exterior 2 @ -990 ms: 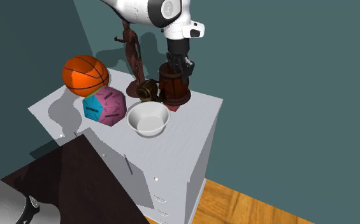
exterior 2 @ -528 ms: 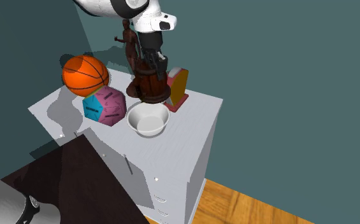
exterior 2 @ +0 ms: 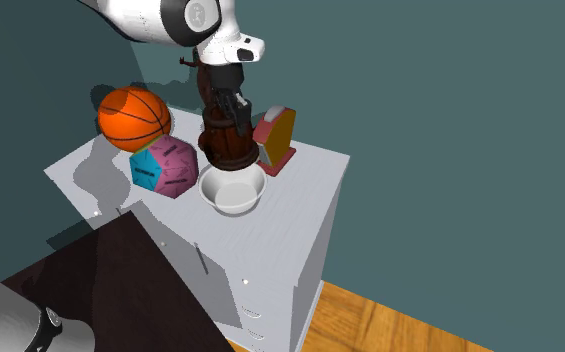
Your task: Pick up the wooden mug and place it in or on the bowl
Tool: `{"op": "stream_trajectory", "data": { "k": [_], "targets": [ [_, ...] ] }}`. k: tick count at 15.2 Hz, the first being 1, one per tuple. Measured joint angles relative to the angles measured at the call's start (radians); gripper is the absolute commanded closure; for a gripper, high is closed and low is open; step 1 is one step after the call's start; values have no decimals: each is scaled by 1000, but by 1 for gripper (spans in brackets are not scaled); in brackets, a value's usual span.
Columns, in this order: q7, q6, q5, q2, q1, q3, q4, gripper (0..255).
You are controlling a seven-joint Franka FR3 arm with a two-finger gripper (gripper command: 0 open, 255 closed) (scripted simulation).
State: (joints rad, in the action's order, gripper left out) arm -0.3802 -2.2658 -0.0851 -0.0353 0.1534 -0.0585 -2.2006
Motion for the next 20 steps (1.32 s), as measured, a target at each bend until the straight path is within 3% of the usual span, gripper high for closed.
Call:
{"op": "stream_trajectory", "data": {
  "k": [16, 20],
  "targets": [
    [-31, -201, -31, -138, 2, 5, -64, 255],
    [-34, -213, -33, -147, 2, 6, -67, 255]
  ]
}}
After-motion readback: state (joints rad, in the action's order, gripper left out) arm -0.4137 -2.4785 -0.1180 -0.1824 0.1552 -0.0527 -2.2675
